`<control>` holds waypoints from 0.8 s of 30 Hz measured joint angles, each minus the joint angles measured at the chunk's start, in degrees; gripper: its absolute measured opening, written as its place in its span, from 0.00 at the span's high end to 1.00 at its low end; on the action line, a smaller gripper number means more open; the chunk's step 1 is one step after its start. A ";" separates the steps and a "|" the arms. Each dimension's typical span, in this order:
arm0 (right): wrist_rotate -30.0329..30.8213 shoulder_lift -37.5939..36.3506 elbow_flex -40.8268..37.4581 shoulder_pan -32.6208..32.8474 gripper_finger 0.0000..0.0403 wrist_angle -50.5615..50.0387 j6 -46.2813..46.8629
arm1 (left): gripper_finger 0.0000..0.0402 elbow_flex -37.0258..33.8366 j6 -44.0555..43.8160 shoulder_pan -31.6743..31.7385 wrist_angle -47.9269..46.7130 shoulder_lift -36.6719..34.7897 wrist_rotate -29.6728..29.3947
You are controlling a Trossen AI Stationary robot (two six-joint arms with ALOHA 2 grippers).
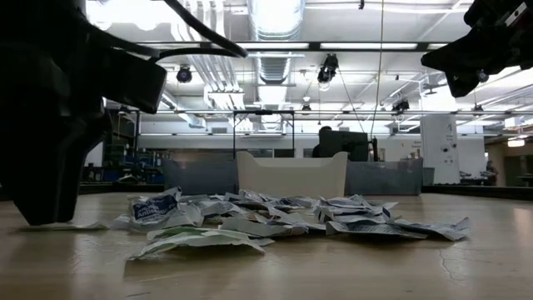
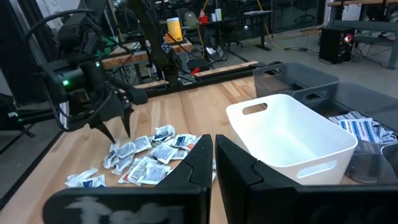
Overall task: Pick & Place First Aid Supplies
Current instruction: Put the green bandage into the left black bin
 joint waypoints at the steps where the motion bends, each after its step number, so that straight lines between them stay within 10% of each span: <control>1: 0.00 0.00 0.00 0.00 0.96 0.02 0.00 | 0.56 -0.33 -0.10 0.00 0.09 -0.06 0.00; 9: 0.00 0.00 0.00 -0.01 0.96 0.00 0.00 | 0.60 -1.33 -0.44 -0.02 1.11 -0.20 -0.02; 24: 0.00 0.00 0.00 0.00 0.96 0.00 0.00 | 0.98 -1.77 -1.14 0.00 2.11 -0.06 -1.25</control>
